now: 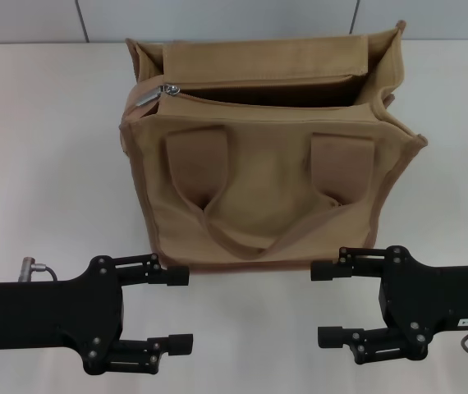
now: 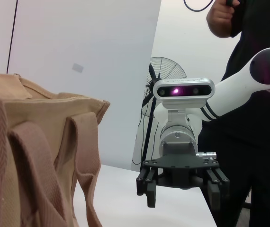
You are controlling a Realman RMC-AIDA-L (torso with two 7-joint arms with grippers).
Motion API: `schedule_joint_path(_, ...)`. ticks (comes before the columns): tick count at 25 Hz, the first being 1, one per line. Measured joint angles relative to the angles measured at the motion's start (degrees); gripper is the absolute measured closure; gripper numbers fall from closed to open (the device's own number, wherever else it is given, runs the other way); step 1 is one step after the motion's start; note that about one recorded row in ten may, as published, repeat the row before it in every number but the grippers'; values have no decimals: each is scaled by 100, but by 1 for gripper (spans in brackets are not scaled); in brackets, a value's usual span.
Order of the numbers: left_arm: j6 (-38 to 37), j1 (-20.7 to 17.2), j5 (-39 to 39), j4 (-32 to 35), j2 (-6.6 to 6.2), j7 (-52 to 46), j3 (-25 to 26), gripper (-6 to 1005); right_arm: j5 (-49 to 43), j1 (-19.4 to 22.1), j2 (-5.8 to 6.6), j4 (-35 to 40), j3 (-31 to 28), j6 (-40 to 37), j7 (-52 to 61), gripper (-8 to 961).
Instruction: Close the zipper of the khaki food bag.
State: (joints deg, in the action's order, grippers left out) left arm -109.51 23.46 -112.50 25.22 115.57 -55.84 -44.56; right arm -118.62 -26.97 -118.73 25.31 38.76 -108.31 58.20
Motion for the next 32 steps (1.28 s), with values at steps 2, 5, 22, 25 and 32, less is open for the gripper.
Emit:
schedule_joint_path(2, 0, 0, 0, 0, 0, 1, 0, 234, 4, 4, 0, 0, 0, -1, 0, 179)
schedule_joint_path(5, 3, 0, 0, 0, 0, 2, 0, 236, 7, 6, 0, 0, 0, -4, 0, 179)
schedule_joint_path(22, -225, -110, 61, 37, -87, 4, 1175, 246, 16, 42, 0, 0, -71, 41, 5, 179)
schedule_joint_path(25, -176, -159, 63, 18, -104, 4, 2012, 247, 16, 48, 0, 0, -75, 43, 6, 180)
schedule_joint_path(32, 699, -97, 52, 60, -170, 10, 2973, 251, 15, 101, 9, 0, -150, 28, -18, 180)
